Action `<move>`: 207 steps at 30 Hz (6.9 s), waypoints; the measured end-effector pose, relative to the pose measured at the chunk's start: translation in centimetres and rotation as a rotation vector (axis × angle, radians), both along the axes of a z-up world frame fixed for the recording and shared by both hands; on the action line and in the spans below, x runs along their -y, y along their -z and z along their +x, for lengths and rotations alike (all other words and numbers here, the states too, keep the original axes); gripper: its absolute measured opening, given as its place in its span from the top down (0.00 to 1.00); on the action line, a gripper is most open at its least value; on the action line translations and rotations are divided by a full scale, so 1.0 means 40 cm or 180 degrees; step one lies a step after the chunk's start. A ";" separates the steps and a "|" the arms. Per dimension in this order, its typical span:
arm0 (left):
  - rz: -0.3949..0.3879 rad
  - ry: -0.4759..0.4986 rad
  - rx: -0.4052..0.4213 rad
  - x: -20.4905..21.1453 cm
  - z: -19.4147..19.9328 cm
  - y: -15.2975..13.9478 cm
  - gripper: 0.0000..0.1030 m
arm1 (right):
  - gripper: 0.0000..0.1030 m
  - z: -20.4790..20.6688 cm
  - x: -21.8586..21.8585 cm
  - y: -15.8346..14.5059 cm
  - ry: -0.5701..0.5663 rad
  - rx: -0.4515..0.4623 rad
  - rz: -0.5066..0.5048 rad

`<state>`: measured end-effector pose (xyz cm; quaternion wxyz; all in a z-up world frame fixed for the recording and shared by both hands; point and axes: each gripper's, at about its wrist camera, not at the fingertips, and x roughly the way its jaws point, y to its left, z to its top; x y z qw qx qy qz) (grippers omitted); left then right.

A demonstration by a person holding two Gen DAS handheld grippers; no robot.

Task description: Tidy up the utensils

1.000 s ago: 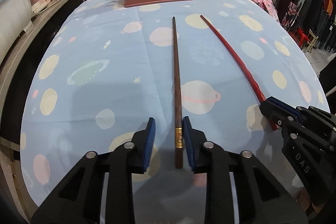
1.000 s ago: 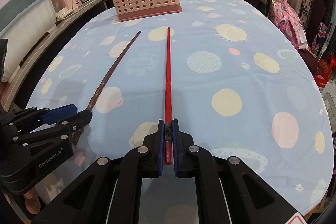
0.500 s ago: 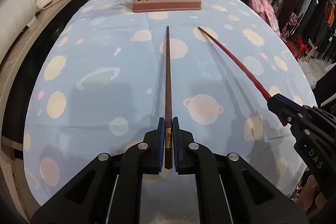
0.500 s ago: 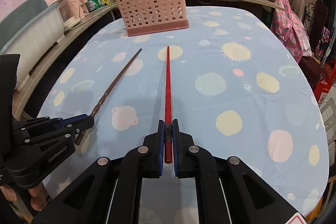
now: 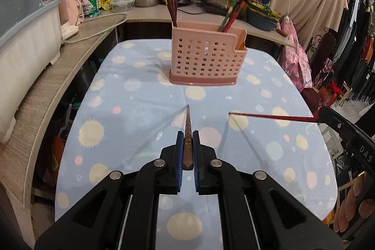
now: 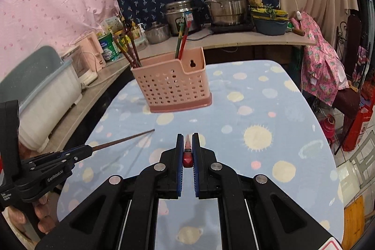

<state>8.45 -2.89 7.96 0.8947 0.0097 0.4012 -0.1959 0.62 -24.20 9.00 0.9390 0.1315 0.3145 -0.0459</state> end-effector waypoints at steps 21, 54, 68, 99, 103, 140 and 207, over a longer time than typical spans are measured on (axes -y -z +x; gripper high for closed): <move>-0.0567 -0.0182 0.0783 0.055 0.277 -0.368 0.93 | 0.93 0.260 0.106 -0.277 0.0069 0.0762 0.0301; -0.0583 -0.0327 0.0571 0.087 0.499 -0.294 0.93 | 0.93 0.579 0.179 -0.189 0.0285 0.0565 0.0576; -0.0478 -0.0456 0.0600 0.081 0.481 -0.269 0.55 | 0.77 0.546 0.169 -0.194 0.0364 0.0632 0.0533; 0.0263 -0.0540 0.0815 0.092 0.281 -0.176 0.34 | 0.40 0.324 0.043 -0.109 0.0184 0.0362 -0.0194; 0.0296 -0.0545 0.0781 0.091 0.261 -0.157 0.30 | 0.37 0.302 0.029 -0.093 0.0131 0.0308 -0.0258; 0.0576 -0.0639 0.0387 0.092 0.227 0.009 0.08 | 0.17 0.277 -0.001 0.043 0.0091 -0.0114 -0.0530; 0.0683 -0.0559 0.0414 0.104 0.241 0.042 0.08 | 0.17 0.302 -0.025 0.095 0.0094 -0.0307 -0.0528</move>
